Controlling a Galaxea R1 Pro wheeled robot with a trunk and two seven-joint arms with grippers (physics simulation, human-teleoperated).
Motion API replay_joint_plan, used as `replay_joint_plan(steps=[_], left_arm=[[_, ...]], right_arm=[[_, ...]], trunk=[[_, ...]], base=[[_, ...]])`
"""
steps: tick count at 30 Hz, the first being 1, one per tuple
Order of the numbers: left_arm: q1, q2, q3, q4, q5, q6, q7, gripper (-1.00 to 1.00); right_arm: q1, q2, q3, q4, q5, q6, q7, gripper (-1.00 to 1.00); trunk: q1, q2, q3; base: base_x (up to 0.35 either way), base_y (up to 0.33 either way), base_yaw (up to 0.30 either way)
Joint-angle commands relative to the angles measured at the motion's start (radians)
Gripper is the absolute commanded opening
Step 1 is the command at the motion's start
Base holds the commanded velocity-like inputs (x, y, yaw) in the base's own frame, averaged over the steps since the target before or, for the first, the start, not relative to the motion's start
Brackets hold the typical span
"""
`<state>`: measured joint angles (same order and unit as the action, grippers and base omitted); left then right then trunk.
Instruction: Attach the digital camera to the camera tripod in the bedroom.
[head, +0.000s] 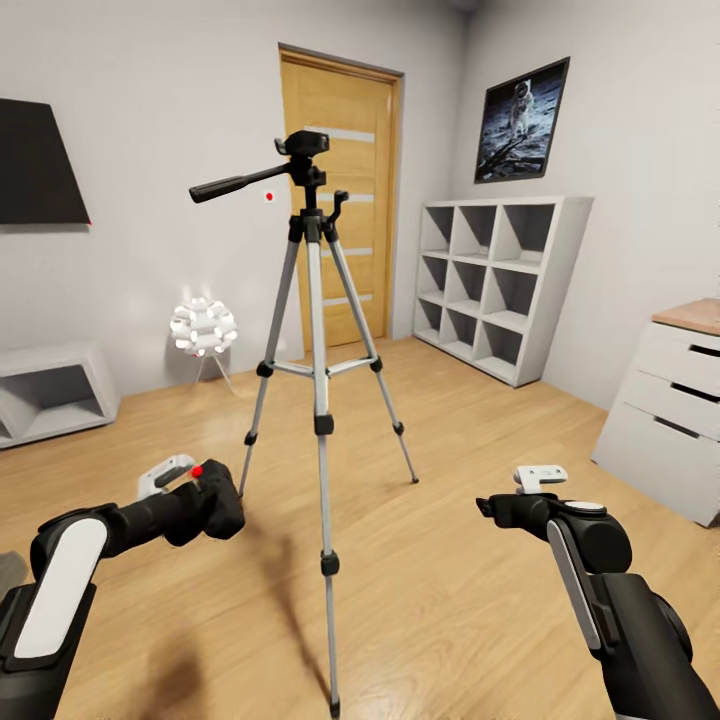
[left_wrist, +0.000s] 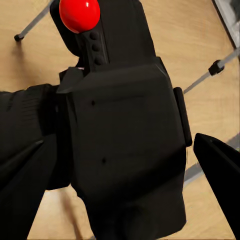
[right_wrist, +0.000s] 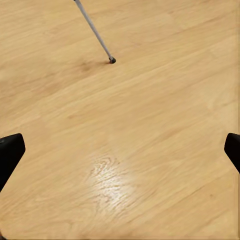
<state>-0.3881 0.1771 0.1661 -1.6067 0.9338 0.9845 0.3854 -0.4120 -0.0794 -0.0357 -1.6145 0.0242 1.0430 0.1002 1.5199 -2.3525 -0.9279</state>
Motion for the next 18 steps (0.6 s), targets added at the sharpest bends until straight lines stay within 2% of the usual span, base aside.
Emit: replay_joint_plan(steps=[1, 2, 3, 5, 7, 10, 11, 17, 18], left_arm=[[-0.001, 0.002, 0.001, -0.001, 0.015, 0.006, -0.02, -1.0], [-0.001, 0.004, 0.004, -0.001, 0.02, 0.01, -0.057, -1.0], [-0.001, 0.008, 0.018, -0.001, 0.041, 0.021, -0.149, -1.0], [-0.002, 0.01, 0.042, -0.001, 0.067, 0.036, -0.254, -1.0], [-0.012, 0.014, 0.075, -0.001, 0.117, 0.063, -0.479, -1.0], [-0.022, 0.011, 0.072, -0.001, 0.135, 0.063, -0.558, -1.0], [-0.029, 0.01, 0.064, -0.001, 0.156, 0.063, -0.592, -1.0], [-0.048, 0.012, 0.016, -0.001, 0.254, 0.063, -0.638, -1.0], [-0.056, 0.01, -0.001, -0.001, 0.275, 0.063, -0.644, -1.0]], right_arm=[[-0.001, 0.0, -0.001, -0.001, 0.003, 0.004, 0.007, 1.0], [-0.001, 0.0, -0.001, -0.001, 0.003, 0.004, 0.007, 1.0], [0.0, 0.001, 0.0, -0.001, 0.003, 0.004, 0.007, 1.0], [0.0, 0.002, 0.0, -0.001, 0.003, 0.004, 0.007, 1.0], [0.001, 0.001, 0.0, -0.001, 0.003, 0.004, 0.007, 1.0], [0.001, 0.001, 0.0, -0.001, 0.003, 0.004, 0.007, 1.0], [0.001, 0.001, 0.0, -0.001, 0.003, 0.004, 0.007, 1.0], [0.001, 0.001, 0.0, -0.001, 0.003, 0.004, 0.007, 1.0], [0.001, 0.001, 0.0, -0.001, 0.003, 0.004, 0.007, 1.0]], trunk=[[0.0, 0.0, -0.001], [0.0, 0.0, -0.001], [0.0, 0.0, -0.001], [0.0, 0.0, -0.001], [0.0, 0.0, -0.001], [0.0, 0.0, -0.001], [0.0, 0.0, -0.001], [0.0, 0.0, -0.001], [0.0, 0.0, -0.001]], base=[[-0.075, -0.039, 0.0], [-0.06, -0.032, 0.0], [-0.039, -0.02, 0.0], [-0.028, -0.015, 0.0], [-0.012, -0.006, 0.0], [-0.005, -0.003, -0.008], [-0.003, -0.001, -0.058], [-0.001, -0.001, -0.127], [0.0, 0.0, -0.212]])
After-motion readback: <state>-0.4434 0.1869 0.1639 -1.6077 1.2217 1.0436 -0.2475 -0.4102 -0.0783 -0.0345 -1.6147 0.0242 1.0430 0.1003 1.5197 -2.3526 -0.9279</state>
